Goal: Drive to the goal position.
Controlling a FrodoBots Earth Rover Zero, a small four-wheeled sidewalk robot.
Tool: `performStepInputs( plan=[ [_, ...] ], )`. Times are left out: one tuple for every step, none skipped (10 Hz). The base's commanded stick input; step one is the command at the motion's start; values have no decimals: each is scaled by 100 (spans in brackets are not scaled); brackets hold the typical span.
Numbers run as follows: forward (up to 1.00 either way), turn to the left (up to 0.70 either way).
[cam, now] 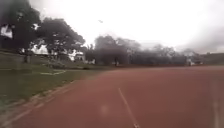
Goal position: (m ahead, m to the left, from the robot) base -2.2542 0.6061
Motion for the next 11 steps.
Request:
performStepInputs(
  plan=[
    [70, 1],
    [70, 1],
    [70, 1],
    [70, 1],
    [70, 1],
    [70, 1],
    [70, 1],
    [70, 1],
    [70, 1],
    [70, 1],
    [70, 1]
  ],
)
